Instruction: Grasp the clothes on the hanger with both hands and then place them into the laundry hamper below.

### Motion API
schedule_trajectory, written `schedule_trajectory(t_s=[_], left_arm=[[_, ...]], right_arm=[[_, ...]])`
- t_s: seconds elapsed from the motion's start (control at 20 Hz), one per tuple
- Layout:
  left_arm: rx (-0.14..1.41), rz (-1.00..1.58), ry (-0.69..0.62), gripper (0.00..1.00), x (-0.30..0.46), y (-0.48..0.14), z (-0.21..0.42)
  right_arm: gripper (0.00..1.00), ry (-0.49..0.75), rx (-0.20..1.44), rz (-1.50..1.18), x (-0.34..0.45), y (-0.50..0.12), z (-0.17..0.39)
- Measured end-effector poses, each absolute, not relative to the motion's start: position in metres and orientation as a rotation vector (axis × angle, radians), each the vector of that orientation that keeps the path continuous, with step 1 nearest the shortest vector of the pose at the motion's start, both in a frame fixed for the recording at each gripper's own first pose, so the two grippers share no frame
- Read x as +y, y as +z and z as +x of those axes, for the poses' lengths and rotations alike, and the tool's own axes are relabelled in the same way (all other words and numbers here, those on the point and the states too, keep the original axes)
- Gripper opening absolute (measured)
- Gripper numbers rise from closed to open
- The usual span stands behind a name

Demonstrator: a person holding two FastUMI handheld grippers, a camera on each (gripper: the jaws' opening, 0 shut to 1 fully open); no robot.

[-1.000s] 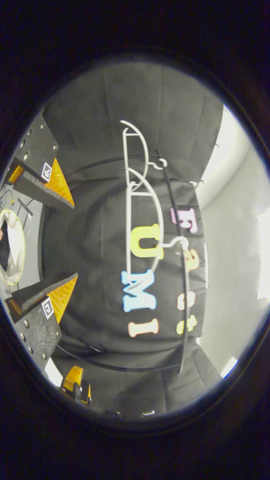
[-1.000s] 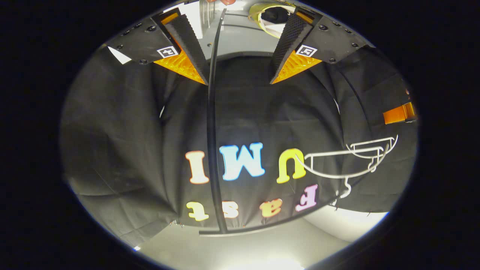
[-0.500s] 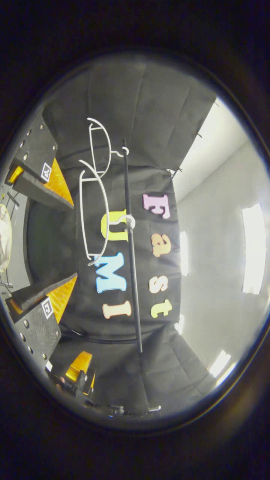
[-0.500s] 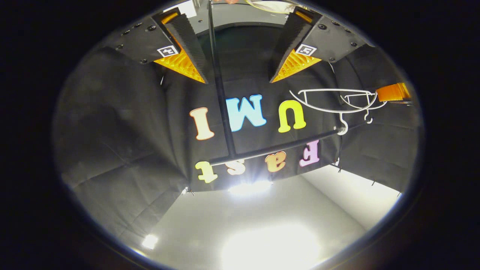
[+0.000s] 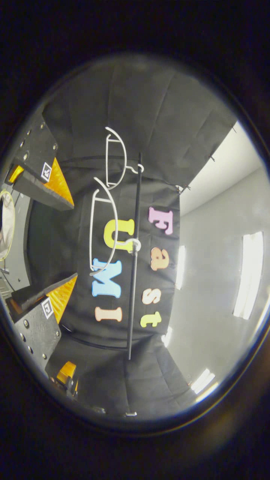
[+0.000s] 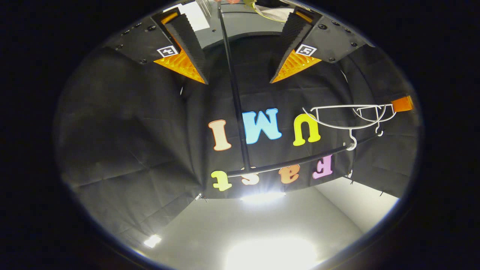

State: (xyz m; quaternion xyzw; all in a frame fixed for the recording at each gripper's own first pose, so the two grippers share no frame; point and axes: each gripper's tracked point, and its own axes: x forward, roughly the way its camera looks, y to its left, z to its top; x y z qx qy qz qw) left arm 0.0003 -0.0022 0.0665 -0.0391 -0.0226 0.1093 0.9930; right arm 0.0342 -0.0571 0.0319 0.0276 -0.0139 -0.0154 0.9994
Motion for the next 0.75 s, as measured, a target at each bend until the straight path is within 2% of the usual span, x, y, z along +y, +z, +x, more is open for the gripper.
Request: schedule_trajectory(t_s=[0.4,0.75], left_arm=[[-0.059,-0.041,0.233,0.94,0.021,0.045,0.007],[0.002,-0.017,0.171,0.94,0.010,0.022,0.005]], right_arm=[[0.98,-0.076,-0.064,0.012,-0.049,0.029,0.027],[0.98,-0.085,-0.042,-0.006,-0.039,0.018,0.024]])
